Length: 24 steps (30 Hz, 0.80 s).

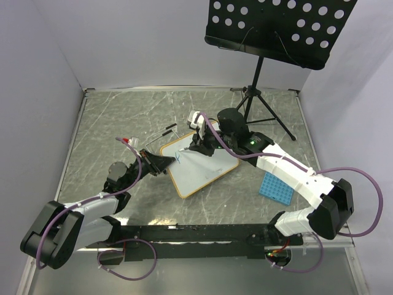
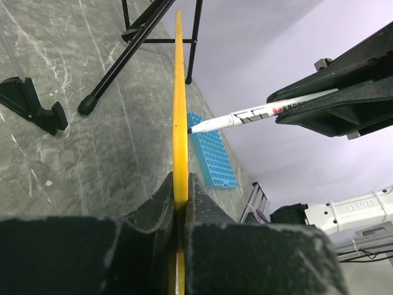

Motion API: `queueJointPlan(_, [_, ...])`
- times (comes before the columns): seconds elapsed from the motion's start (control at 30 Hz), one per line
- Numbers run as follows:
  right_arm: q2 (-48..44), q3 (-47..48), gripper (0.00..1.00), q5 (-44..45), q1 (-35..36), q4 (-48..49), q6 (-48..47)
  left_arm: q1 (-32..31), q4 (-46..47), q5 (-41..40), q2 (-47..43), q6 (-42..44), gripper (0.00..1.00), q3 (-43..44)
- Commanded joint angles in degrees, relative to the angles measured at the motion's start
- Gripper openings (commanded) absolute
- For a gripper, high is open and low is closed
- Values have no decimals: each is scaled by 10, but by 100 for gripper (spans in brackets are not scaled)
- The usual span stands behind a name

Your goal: Write a sentence on the whiteboard

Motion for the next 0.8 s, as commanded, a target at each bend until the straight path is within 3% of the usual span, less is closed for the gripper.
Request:
queueJointPlan(0.0, [8, 27, 0, 1, -3, 19, 7, -1, 105, 8, -10, -22, 1, 11])
queueJointPlan(0.77, [-15, -17, 0, -13, -3, 4, -13, -1, 98, -13, -18, -24, 1, 16])
